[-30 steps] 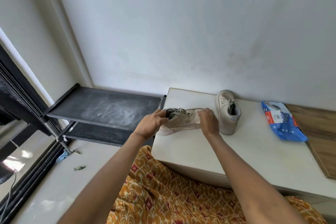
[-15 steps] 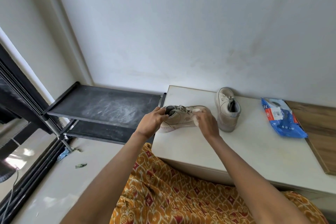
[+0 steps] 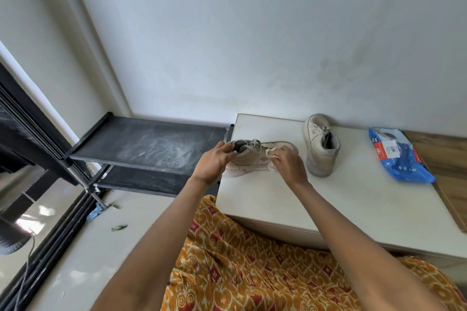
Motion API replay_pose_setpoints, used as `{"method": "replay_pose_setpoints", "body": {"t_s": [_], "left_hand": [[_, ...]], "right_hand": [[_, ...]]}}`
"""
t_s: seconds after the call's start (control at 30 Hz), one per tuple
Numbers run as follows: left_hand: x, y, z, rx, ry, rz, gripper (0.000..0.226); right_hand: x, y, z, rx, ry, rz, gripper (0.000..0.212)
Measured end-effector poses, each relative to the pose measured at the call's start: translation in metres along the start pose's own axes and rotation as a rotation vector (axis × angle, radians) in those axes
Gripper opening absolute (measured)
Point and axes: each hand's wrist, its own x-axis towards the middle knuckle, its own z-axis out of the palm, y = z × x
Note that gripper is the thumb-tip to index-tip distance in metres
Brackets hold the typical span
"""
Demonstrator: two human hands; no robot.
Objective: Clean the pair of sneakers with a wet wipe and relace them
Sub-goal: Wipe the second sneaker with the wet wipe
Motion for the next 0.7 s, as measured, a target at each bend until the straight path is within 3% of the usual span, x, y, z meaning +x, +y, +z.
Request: {"method": "replay_pose_setpoints", "body": {"t_s": [0.1,0.2,0.27,0.33,0.5,0.6,0.7], "left_hand": [[0.003,0.000,0.005,0.011,0.006,-0.025,0.028],[0.004,0.001,0.009,0.012,0.018,-0.032,0.024],[0.004,0.001,0.007,-0.005,0.025,-0.023,0.024],[0.005,0.000,0.007,-0.014,0.035,-0.014,0.022],[0.007,-0.007,0.003,-0.017,0.004,0.050,0.023],[0.012,-0.021,-0.008,0.020,-0.050,0.127,0.025],[0.011,-0.030,-0.015,0.051,-0.051,0.158,0.023]], "right_hand": [[0.007,0.006,0.000,0.019,0.043,0.085,0.019],[0.013,0.007,-0.001,0.154,0.256,0.375,0.022],[0.013,0.006,-0.003,0.184,0.290,0.503,0.024],[0.012,-0.003,-0.001,0.155,0.262,0.457,0.025],[0.007,-0.042,0.016,0.076,0.133,0.040,0.024],[0.015,-0.025,0.004,0.001,0.149,0.082,0.021],[0.016,0.008,-0.016,-0.222,0.040,0.121,0.024]]}}
